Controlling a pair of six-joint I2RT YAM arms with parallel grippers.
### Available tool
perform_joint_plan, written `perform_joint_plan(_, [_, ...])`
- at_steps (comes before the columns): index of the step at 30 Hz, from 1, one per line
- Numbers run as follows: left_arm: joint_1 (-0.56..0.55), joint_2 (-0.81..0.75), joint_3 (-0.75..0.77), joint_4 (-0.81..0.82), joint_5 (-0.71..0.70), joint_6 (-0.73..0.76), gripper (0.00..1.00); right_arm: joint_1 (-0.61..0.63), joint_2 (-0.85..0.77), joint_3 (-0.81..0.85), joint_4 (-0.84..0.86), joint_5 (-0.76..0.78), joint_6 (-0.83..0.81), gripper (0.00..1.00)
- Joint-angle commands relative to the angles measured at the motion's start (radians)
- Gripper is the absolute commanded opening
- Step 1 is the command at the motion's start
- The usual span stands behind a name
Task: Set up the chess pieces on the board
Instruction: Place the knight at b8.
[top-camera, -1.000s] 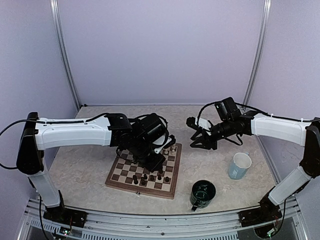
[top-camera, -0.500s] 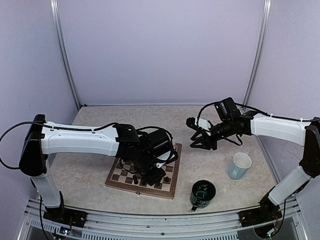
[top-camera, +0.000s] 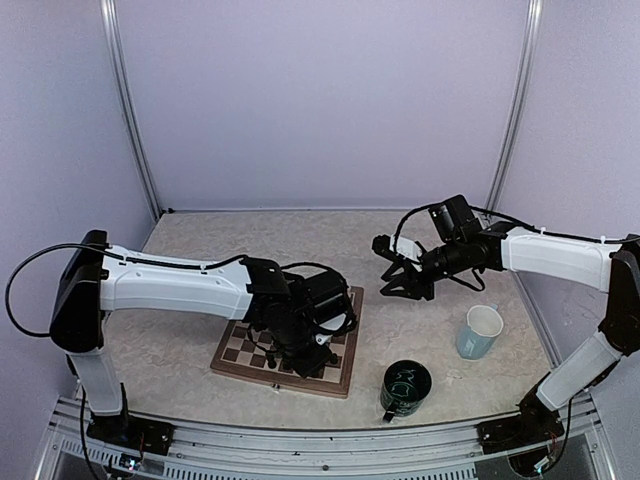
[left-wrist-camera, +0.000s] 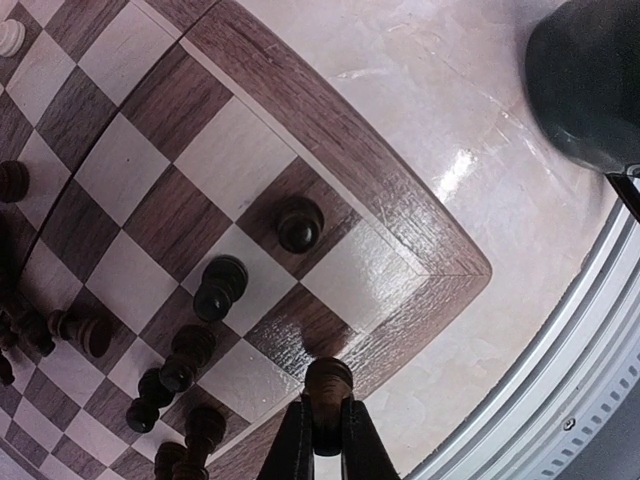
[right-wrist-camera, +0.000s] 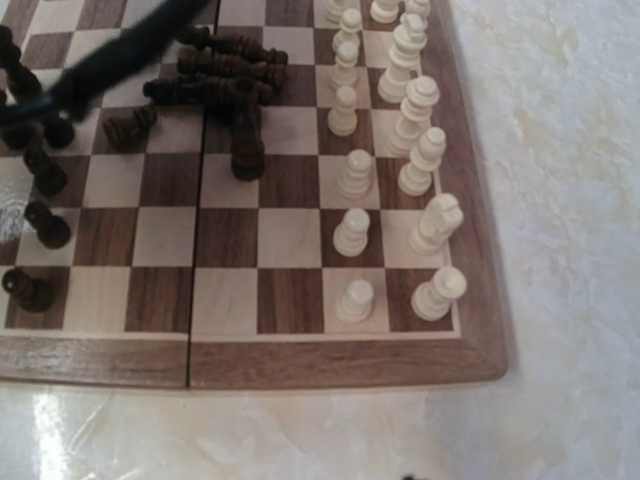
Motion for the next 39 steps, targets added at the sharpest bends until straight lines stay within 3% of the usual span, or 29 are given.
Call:
perform_joint_plan(1, [-0.006, 0.025, 0.0, 0.022, -0.028, 0.02, 0.06, -0.005, 0.001, -0.008, 0.005, 0.003, -0.01, 0.35])
perform_joint_plan(27, [-0.001, 0.061, 0.032, 0.036, -0.063, 0.036, 0.1, -0.004, 0.01, -0.009, 0.001, -0.002, -0.013, 0.35])
perform_joint_plan(39, [-0.001, 0.048, 0.046, 0.017, -0.068, 0.03, 0.29, -0.005, 0.02, -0.007, -0.005, -0.004, -0.014, 0.35])
